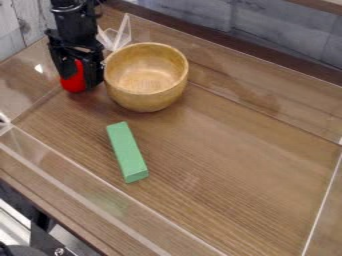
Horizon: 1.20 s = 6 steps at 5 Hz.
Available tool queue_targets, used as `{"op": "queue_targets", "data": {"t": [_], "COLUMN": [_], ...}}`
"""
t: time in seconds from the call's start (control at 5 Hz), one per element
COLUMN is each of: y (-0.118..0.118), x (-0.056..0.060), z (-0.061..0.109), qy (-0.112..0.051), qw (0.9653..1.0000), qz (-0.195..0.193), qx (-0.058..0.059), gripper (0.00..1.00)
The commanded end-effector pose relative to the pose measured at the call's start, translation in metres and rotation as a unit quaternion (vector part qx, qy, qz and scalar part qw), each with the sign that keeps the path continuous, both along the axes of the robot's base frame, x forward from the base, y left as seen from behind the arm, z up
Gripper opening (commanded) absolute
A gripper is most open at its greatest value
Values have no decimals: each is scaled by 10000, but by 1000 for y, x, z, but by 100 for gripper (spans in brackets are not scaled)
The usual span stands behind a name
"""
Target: Move the red fruit to the right
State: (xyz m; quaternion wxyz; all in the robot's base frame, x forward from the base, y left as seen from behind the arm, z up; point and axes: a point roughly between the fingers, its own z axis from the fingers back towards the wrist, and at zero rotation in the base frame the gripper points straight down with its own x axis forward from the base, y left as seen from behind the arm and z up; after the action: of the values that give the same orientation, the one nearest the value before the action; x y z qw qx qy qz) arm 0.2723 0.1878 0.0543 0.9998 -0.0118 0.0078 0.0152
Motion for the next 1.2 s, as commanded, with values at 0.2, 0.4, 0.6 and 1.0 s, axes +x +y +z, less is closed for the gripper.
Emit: {"op": "queue_targets", "data": {"t": [0.2,0.4,0.6,1.0], "y": [32,25,14,25], "x": [9,14,19,18], "z": [26,25,27,26], "qy": [-292,-298,-307,-285], "qw": [9994,9995,9994,9935], "qz": [-132,-94,-141,1102], "qx": [113,75,41,-10], "gripper": [100,0,100,0]}}
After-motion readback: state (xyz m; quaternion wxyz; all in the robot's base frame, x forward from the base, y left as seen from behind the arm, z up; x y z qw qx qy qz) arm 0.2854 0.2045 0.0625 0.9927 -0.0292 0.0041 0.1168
